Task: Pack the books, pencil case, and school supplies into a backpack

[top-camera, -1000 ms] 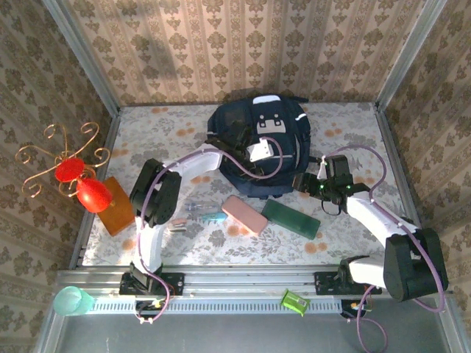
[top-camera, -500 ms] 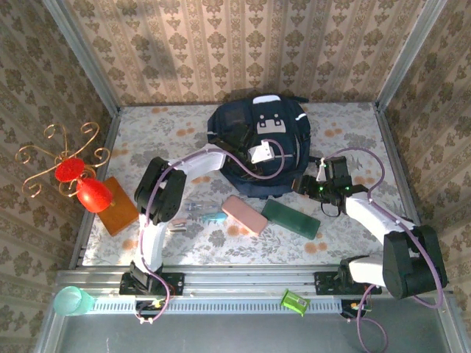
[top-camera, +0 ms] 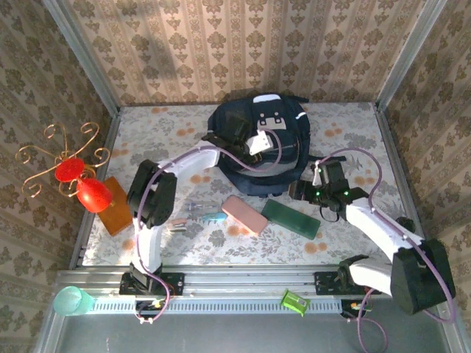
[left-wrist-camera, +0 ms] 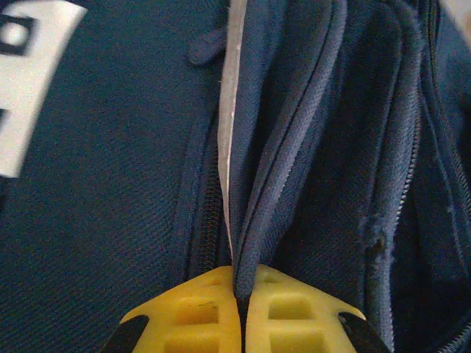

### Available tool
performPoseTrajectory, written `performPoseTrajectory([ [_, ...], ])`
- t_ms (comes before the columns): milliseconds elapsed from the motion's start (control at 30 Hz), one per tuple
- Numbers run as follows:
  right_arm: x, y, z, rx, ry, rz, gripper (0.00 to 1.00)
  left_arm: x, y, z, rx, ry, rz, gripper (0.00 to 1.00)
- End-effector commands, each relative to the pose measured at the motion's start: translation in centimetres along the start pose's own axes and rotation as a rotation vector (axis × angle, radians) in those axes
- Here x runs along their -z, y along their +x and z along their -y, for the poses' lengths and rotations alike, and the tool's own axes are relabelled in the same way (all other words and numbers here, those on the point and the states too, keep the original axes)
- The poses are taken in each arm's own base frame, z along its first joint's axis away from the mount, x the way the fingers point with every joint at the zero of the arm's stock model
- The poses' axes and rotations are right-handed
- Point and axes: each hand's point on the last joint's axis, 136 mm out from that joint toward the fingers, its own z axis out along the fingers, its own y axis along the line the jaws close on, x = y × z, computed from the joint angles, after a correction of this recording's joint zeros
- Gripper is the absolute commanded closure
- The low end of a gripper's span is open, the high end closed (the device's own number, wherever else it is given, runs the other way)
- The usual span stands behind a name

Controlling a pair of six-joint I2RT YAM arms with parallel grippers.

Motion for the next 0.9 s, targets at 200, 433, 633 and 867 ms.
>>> performPoseTrajectory([
  [200,1.6,2.3,-0.2,0.113,0.113,-0.021,0.08,5.9,-4.7,-5.5,0.247,-0.021,0.245,1.0],
  [433,2.5,6.5,0.7,0.138,0.285,-0.102,0.01,6.0,-4.8,-5.6,0.262,-0.015,0.272,1.0],
  [633,2.4,8.0,0.8,0.216,0.393,-0.085,0.0,5.6,-4.8,-5.5,0.279,-0.002,0.299,1.0],
  [867,1.2,7.9,-1.4,0.429,0.523,-0.081,0.0,5.6,-4.8,-5.2,0.281,0.006,0.315,1.0],
])
